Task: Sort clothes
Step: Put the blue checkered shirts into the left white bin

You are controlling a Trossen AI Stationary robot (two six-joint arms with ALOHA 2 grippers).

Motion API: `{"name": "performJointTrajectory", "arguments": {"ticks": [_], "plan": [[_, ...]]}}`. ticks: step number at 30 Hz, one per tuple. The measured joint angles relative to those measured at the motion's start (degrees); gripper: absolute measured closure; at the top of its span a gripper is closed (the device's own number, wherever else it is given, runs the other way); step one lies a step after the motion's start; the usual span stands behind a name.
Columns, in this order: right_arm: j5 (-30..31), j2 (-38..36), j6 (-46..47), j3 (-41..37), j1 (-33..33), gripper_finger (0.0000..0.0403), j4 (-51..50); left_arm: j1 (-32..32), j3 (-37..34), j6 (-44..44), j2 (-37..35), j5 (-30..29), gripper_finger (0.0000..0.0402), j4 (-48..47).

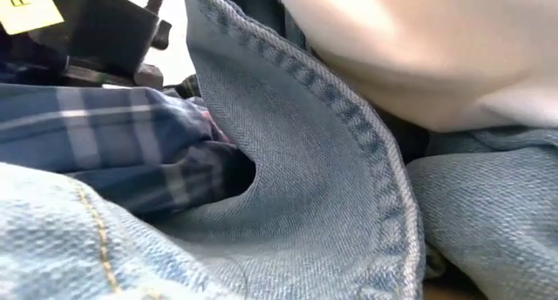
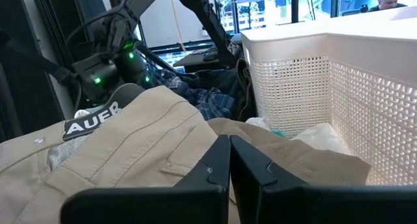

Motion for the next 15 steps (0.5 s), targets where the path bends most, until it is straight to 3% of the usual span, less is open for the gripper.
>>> {"name": "performJointTrajectory", "arguments": {"ticks": [2, 3, 8, 15], "plan": [[0.0, 0.0, 0.0, 0.0, 0.0, 0.0402, 0.0, 0.1, -0.2, 0.0, -0.8, 0.4, 0.0364, -0.2], [0.0, 0.1, 0.0, 0.0, 0.0, 0.0402, 0.0, 0.3, -0.2, -0.3, -1.6, 0.2, 0.0379, -0.2], [0.0, 0.4, 0.0, 0.0, 0.0, 0.0402, 0.0, 0.8, -0.8, -2.8, -8.7, -2.1, 0.0386, 0.0], [0.0, 0.3, 0.0, 0.0, 0.0, 0.0402, 0.0, 2.0, -0.7, -6.2, -27.3, -3.1, 0.0395, 2.1]]}}
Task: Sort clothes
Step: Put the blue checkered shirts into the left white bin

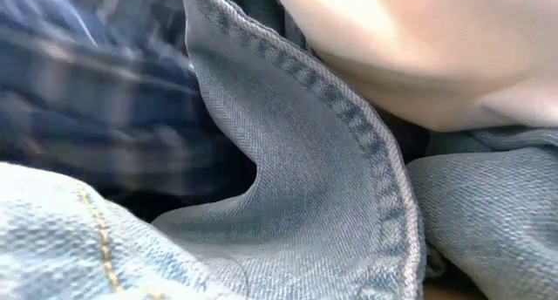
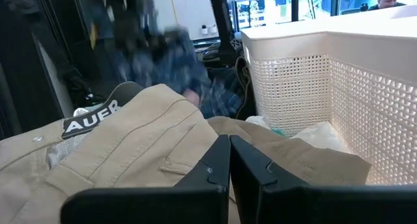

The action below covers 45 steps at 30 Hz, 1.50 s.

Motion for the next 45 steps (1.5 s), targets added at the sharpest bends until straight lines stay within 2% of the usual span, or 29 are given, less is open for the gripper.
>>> {"name": "performJointTrajectory", "arguments": {"ticks": [4, 7, 10, 14, 18, 22, 25, 29, 33, 38, 45], "plan": [[0.0, 0.0, 0.0, 0.0, 0.0, 0.0402, 0.0, -0.2, 0.0, -1.9, -11.7, -3.8, 0.0399, 4.9], [0.0, 0.0, 0.0, 0.0, 0.0, 0.0402, 0.0, -1.0, 0.0, -0.2, -19.6, -10.1, 0.04, 10.5], [0.0, 0.0, 0.0, 0.0, 0.0, 0.0402, 0.0, -2.2, 0.2, 6.8, -26.5, -18.5, 0.04, 18.1], [0.0, 0.0, 0.0, 0.0, 0.0, 0.0402, 0.0, -3.3, 0.2, 22.9, -32.7, -30.1, 0.0401, 32.2], [0.0, 0.0, 0.0, 0.0, 0.0, 0.0402, 0.0, -2.6, 0.2, 44.7, -35.5, -37.3, 0.0401, 50.7], [0.0, 0.0, 0.0, 0.0, 0.0, 0.0402, 0.0, 0.2, 0.3, 65.3, -35.8, -36.4, 0.0401, 68.8], [0.0, 0.0, 0.0, 0.0, 0.0, 0.0402, 0.0, 3.8, 0.3, 75.2, -35.8, -35.8, 0.0401, 74.7], [0.0, 0.0, 0.0, 0.0, 0.0, 0.0402, 0.0, 12.6, 0.3, 74.3, -35.8, -36.6, 0.0401, 73.4], [0.0, 0.0, 0.0, 0.0, 0.0, 0.0402, 0.0, 23.7, 0.3, 63.9, -34.5, -33.1, 0.0401, 64.3], [0.0, 0.0, 0.0, 0.0, 0.0, 0.0402, 0.0, 35.7, 0.3, 52.4, -28.5, -26.3, 0.0401, 53.1], [0.0, 0.0, 0.0, 0.0, 0.0, 0.0402, 0.0, 41.7, 0.2, 51.0, -20.0, -25.3, 0.0401, 47.2]]}}
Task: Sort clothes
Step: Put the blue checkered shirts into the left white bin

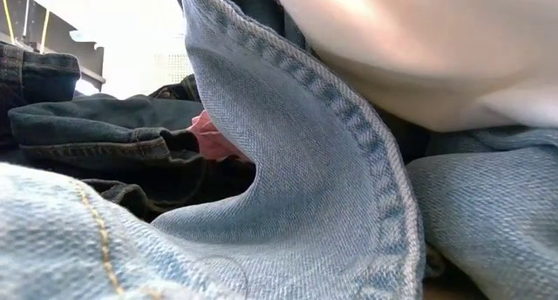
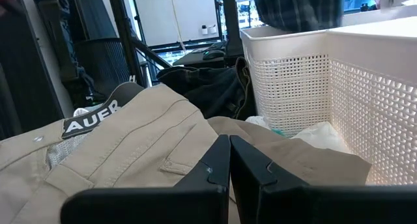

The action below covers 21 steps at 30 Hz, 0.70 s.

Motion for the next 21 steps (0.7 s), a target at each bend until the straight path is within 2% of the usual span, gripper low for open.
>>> {"name": "performJointTrajectory", "arguments": {"ticks": [5, 10, 14, 17, 21], "plan": [[0.0, 0.0, 0.0, 0.0, 0.0, 0.0402, 0.0, 1.9, 0.0, -2.7, 2.9, -0.6, 0.0401, -9.1], [0.0, 0.0, 0.0, 0.0, 0.0, 0.0402, 0.0, 5.6, 0.1, -15.2, 9.3, 2.8, 0.0401, -23.2], [0.0, 0.0, 0.0, 0.0, 0.0, 0.0402, 0.0, 7.6, 0.1, -22.5, 17.3, 2.6, 0.0401, -32.0], [0.0, 0.0, 0.0, 0.0, 0.0, 0.0402, 0.0, 9.3, 0.1, -26.0, 24.2, 2.7, 0.0401, -35.3], [0.0, 0.0, 0.0, 0.0, 0.0, 0.0402, 0.0, 10.5, 0.1, -25.5, 31.9, 4.5, 0.0401, -34.8]]}}
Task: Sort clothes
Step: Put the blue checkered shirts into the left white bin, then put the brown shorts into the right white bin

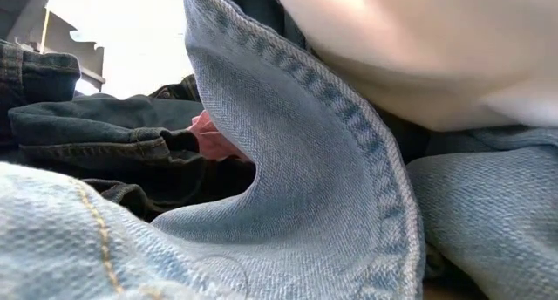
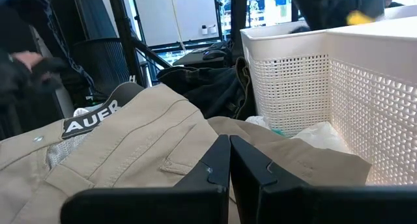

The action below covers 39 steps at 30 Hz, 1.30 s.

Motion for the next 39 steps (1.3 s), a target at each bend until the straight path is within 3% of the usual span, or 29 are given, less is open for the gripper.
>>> {"name": "performJointTrajectory", "arguments": {"ticks": [5, 12, 16, 20, 25, 29, 35, 39], "plan": [[0.0, 0.0, 0.0, 0.0, 0.0, 0.0402, 0.0, 0.0, 0.3, 0.7, 5.7, 2.3, 0.0401, 1.2], [0.0, 0.0, 0.0, 0.0, 0.0, 0.0402, 0.0, 0.1, 0.2, 2.0, 7.2, 3.3, 0.0386, 2.7], [0.0, 0.0, 0.0, 0.0, 0.0, 0.0402, 0.0, 0.3, 0.1, 1.3, 6.6, 3.8, 0.0354, 3.5], [0.0, 0.0, 0.0, 0.0, 0.0, 0.0402, 0.0, 0.8, 0.7, 0.5, 4.7, 4.7, 0.0294, 2.5], [0.0, 0.0, 0.0, 0.0, 0.0, 0.0402, 0.0, 1.7, 3.9, -0.5, -0.2, 5.7, 0.0217, 0.0], [0.0, 0.0, 0.0, 0.0, 0.0, 0.0402, 0.0, 1.7, 6.7, -2.8, -6.3, 5.2, 0.0177, -0.1], [0.0, 0.0, 0.0, 0.0, 0.0, 0.0402, 0.0, -1.6, 7.5, -7.1, -18.5, 4.2, 0.0171, 2.6], [0.0, 0.0, 0.0, 0.0, 0.0, 0.0402, 0.0, -9.3, 7.1, -13.1, -26.0, 4.2, 0.0181, 2.7]]}}
